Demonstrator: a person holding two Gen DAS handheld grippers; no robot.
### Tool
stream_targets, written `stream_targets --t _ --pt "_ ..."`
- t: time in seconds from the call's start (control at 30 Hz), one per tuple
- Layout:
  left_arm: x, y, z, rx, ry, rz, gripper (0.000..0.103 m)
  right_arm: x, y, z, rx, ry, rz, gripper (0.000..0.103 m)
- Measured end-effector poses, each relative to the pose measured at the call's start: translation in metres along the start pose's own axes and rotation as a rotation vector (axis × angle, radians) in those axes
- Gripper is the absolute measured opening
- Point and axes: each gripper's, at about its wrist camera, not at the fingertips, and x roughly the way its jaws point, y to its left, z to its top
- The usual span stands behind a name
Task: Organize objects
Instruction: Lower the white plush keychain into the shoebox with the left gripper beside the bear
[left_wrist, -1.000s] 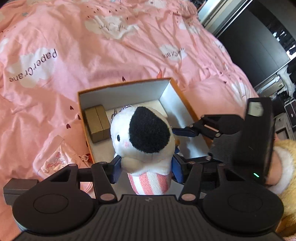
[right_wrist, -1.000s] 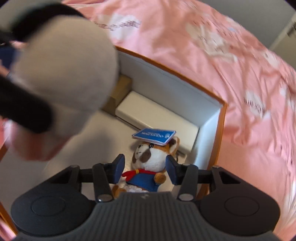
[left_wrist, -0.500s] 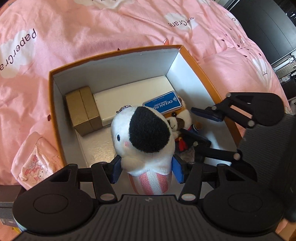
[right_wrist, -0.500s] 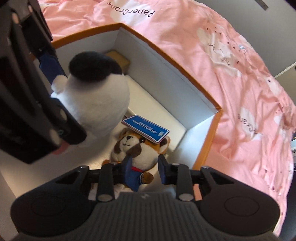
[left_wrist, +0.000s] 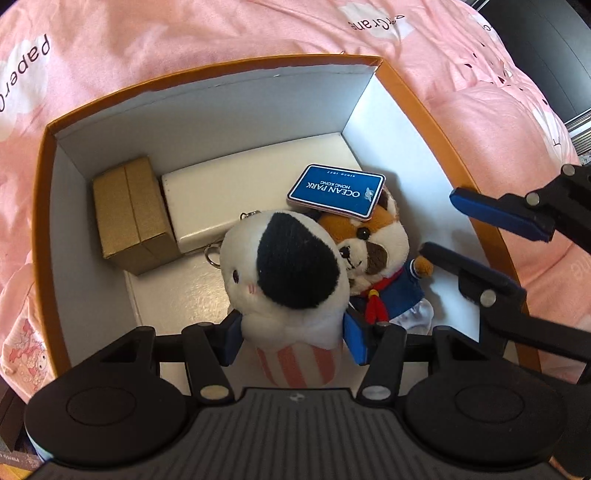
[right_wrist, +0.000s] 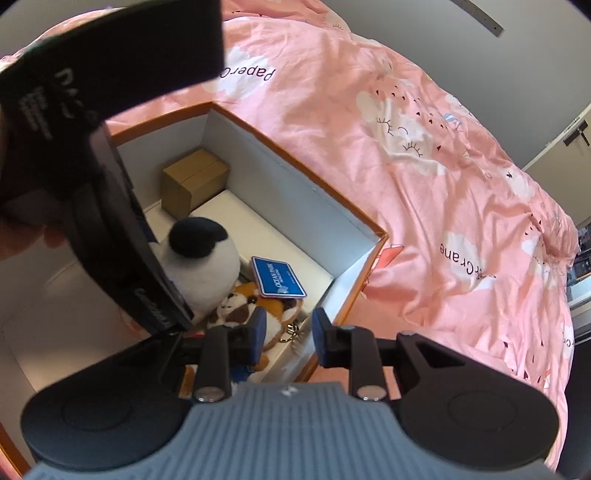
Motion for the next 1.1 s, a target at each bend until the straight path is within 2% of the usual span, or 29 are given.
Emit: stream_targets --t 0.17,0.27,0.43,0.53,0.57,0.6,0.63,0.7,0.8,1.0,1.1 --pt "0.003 0.009 0.001 -0.011 0.010 -0.069 0.065 -0.008 0.008 -0.006 -0.004 0.013 -0.009 0.027" --pt "0.001 0.017 0.000 -0.039 0.013 -0.095 0.070 -0.009 0.010 -0.009 0.000 0.011 -0.005 0.027" --pt "-0.009 0.019 -0.003 -0.029 0.018 -0.058 0.079 -0.011 0.012 -0.010 0.000 0.011 -0.005 0.027" --pt "-0.019 0.021 -0.007 -0.012 0.026 -0.038 0.080 -0.011 0.011 -0.010 0.006 0.008 -0.003 0.028" --pt "-0.022 0.022 -0.008 -0.004 0.029 -0.040 0.079 -0.011 0.011 -0.011 0.006 0.007 -0.002 0.028" --pt "-0.025 0.022 -0.010 0.007 0.026 -0.040 0.074 -0.011 0.011 -0.011 0.003 0.008 -0.003 0.028" --pt "-0.028 0.022 -0.013 0.016 0.020 -0.030 0.064 -0.011 0.010 -0.011 0.000 0.008 -0.002 0.028" --pt "-0.035 0.023 -0.018 0.022 0.002 -0.021 0.056 -0.011 0.010 -0.012 -0.001 0.008 -0.002 0.028" --pt "-0.039 0.018 -0.022 0.063 -0.031 -0.004 0.052 -0.011 0.012 -0.012 -0.002 0.008 -0.004 0.028" --pt "-0.036 -0.021 -0.022 0.265 -0.031 0.147 0.049 -0.011 0.017 -0.012 -0.016 0.012 0.014 0.028" --pt "-0.026 -0.031 -0.016 0.271 -0.032 0.186 0.049 -0.006 0.024 -0.013 -0.053 0.039 -0.001 0.028"
